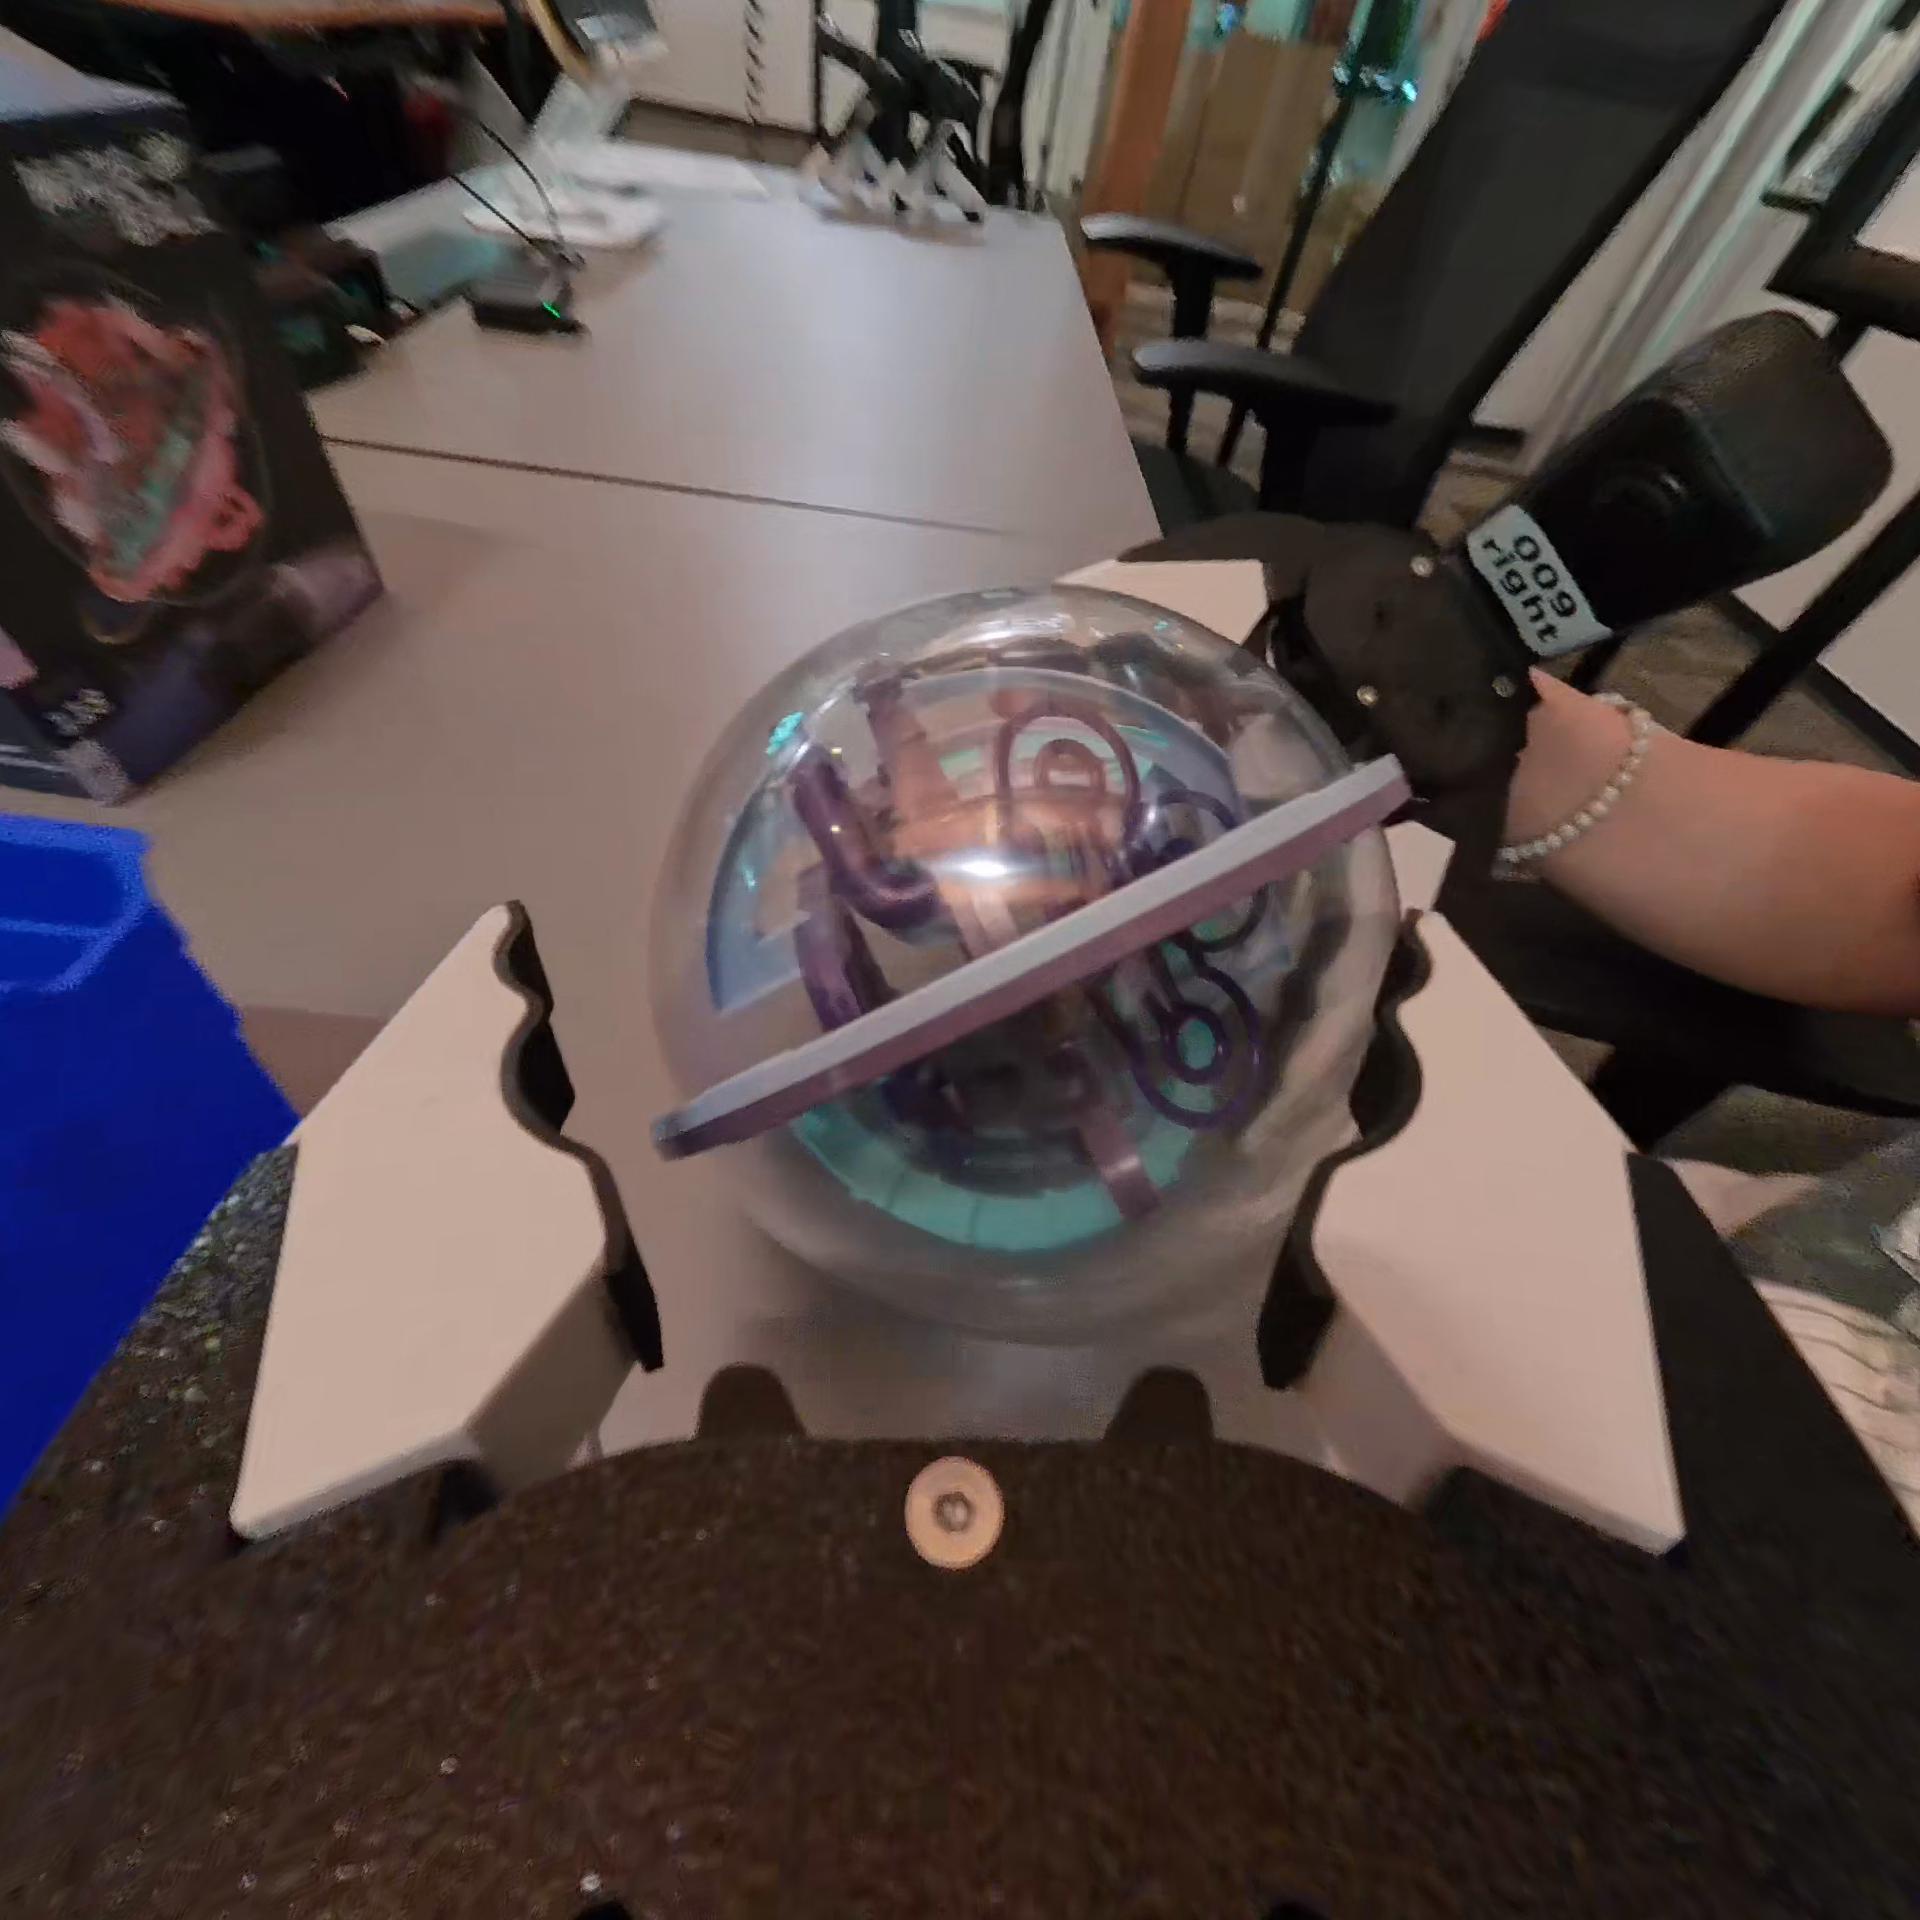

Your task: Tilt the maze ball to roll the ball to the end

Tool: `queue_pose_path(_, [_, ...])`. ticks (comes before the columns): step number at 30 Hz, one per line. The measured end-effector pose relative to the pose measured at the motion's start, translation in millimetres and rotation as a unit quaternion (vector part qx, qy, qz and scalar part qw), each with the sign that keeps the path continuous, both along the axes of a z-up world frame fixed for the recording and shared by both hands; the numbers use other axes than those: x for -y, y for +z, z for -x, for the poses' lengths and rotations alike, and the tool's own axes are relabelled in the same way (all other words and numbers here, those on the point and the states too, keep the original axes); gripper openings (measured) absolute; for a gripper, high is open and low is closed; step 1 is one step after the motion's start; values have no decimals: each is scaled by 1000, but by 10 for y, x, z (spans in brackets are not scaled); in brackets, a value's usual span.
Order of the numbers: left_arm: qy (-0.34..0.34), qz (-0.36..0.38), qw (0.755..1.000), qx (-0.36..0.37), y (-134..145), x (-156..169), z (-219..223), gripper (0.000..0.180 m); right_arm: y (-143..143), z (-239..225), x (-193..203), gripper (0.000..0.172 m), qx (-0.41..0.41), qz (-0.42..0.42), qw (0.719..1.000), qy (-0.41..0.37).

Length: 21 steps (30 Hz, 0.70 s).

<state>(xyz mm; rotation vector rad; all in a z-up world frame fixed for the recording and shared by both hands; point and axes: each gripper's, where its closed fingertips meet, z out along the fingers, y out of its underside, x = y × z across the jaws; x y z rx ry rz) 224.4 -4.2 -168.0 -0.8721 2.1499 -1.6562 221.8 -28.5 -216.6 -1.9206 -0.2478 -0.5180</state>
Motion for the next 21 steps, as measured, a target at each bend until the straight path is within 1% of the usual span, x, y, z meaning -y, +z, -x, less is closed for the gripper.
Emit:
queue_pose_path(1, [-19, -5, 1000, -11, -17, 61, 25, 146, -18, -5, 17, 152, 4, 8, 1000, -2])
queue_pose_path(2, [-37, -10, 999, -19, -32, 120, 51, 142, -36, -11, 34, 151, 7, 14, 1000, -5])
queue_pose_path(3, [-48, -18, 998, -25, -44, 168, 58, 142, -50, -18, 51, 151, 9, 19, 1000, -7])
queue_pose_path(7, [-62, -51, 996, -38, -52, 239, 27, 144, -67, -33, 106, 150, -4, 16, 1000, -13])
queue_pose_path(11, [-73, -68, 994, -50, -59, 258, 12, 144, -72, -41, 117, 149, -11, 15, 1000, -16])
queue_pose_path(14, [-80, -72, 993, -55, -66, 245, 17, 144, -66, -37, 106, 149, -10, 11, 1000, -16])
queue_pose_path(21, [-97, -58, 992, -50, -60, 240, 7, 144, -69, -44, 104, 148, -6, 6, 1000, -28])
